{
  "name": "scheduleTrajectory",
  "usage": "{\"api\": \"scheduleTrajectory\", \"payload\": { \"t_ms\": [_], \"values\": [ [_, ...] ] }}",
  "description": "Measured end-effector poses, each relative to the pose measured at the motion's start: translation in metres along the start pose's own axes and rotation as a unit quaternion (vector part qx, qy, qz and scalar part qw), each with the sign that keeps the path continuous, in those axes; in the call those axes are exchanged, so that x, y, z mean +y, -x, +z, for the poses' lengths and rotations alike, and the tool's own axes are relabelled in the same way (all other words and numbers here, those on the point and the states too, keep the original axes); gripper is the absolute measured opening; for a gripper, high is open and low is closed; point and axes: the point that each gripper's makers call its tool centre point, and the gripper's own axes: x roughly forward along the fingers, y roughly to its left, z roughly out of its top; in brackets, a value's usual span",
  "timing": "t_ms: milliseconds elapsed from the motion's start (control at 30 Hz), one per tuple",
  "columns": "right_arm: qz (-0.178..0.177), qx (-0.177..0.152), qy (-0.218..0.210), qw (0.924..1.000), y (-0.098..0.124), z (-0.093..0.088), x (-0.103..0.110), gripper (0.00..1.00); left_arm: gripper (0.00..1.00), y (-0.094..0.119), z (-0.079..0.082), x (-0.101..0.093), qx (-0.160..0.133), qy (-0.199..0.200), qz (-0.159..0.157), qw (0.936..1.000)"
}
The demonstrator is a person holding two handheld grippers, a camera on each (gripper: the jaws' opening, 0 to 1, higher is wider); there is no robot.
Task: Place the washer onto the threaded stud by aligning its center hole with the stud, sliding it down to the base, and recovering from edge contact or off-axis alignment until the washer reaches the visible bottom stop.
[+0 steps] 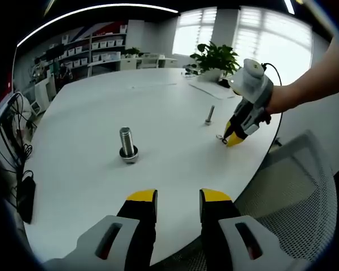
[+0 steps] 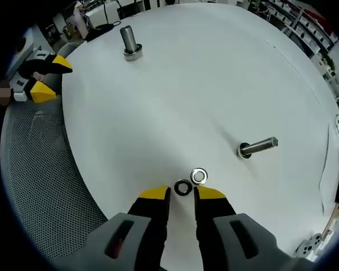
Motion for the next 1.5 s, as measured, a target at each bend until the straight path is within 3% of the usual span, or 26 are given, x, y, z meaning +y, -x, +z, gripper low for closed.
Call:
{"api": "scheduleTrajectory", "payload": {
  "t_ms": [467, 700, 867, 1067, 1233, 1500],
  "values": [
    [0.01, 0.051, 0.036, 0.998, -0.0039, 0.0023, -0.0039, 0.15, 0.27, -0.0004, -0.0011, 0.0012, 0.004, 0.0, 0.003, 1.0],
    [0.001, 0.109, 0.048, 0.9929, -0.0044, 0.0035, -0.0022, 0.15, 0.27, -0.0008, -0.0016, 0.0006, 0.006, 0.0, 0.002, 1.0],
    [-0.009, 0.127, 0.043, 0.9909, -0.0051, 0.0038, -0.002, 0.16, 0.27, -0.001, -0.0022, 0.0013, 0.006, 0.001, 0.004, 1.0],
    [-0.014, 0.112, 0.039, 0.9928, -0.0031, 0.002, -0.0017, 0.15, 0.27, -0.0001, -0.0018, 0.0024, 0.005, 0.003, 0.006, 1.0],
    [-0.02, 0.065, 0.026, 0.9973, -0.0009, 0.0027, -0.0006, 0.15, 0.27, 0.0006, -0.0013, 0.0025, 0.004, 0.002, 0.006, 1.0],
    [-0.013, 0.027, 0.005, 0.9995, -0.0007, 0.0038, -0.0018, 0.15, 0.27, 0.0003, -0.0013, 0.0033, 0.004, 0.003, 0.007, 1.0]
  ]
}}
